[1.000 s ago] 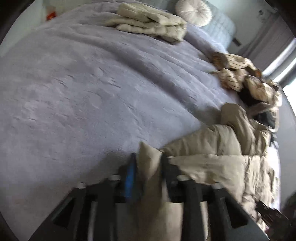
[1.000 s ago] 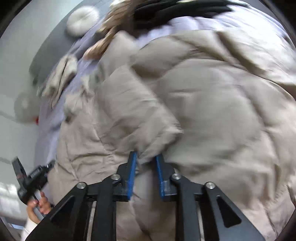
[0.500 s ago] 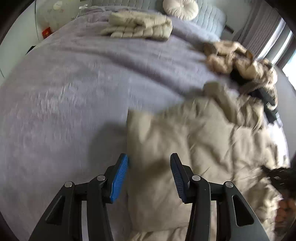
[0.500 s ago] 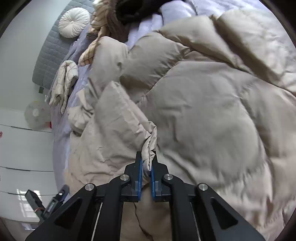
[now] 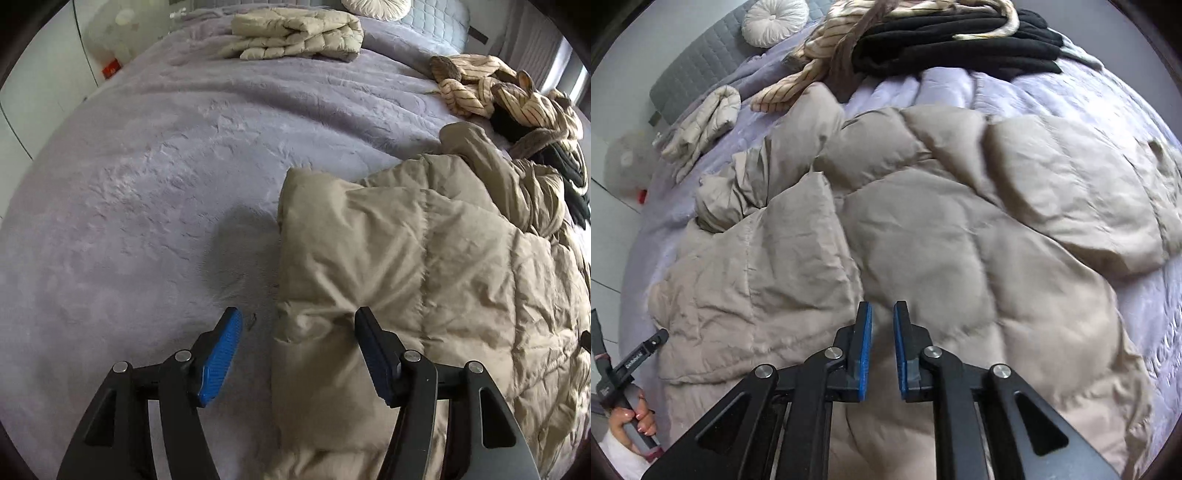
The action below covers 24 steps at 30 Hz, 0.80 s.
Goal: Fold large clothes
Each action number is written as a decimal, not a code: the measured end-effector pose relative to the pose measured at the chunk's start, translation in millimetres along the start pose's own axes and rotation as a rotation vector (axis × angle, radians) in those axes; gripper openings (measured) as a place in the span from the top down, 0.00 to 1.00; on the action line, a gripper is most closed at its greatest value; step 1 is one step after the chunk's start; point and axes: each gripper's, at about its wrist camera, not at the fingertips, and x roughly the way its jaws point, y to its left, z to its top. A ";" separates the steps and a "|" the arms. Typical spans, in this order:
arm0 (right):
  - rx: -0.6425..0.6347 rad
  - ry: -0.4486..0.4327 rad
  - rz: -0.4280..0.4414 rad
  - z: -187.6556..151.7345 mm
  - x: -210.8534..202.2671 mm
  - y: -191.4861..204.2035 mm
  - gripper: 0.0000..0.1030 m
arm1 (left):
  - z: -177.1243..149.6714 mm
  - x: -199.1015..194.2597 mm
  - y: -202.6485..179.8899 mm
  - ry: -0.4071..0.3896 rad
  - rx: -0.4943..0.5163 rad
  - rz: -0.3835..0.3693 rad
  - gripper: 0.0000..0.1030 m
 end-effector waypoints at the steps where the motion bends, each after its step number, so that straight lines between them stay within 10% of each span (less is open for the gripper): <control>1: 0.012 0.008 0.017 -1.9 -5.4 -5.8 0.87 | -1.6 -6.4 -3.4 -0.004 0.006 -0.006 0.37; 14: 0.079 0.101 0.103 -45.6 -39.5 -49.8 0.85 | -55.1 -57.9 -83.5 0.020 0.095 -0.048 0.37; 21: 0.093 0.124 0.150 -62.7 -54.4 -67.0 0.57 | -86.2 -66.1 -138.0 0.060 0.202 -0.076 0.36; 24: 0.108 0.130 0.171 -67.0 -60.2 -78.0 0.51 | -95.4 -74.6 -154.2 0.042 0.210 -0.076 0.00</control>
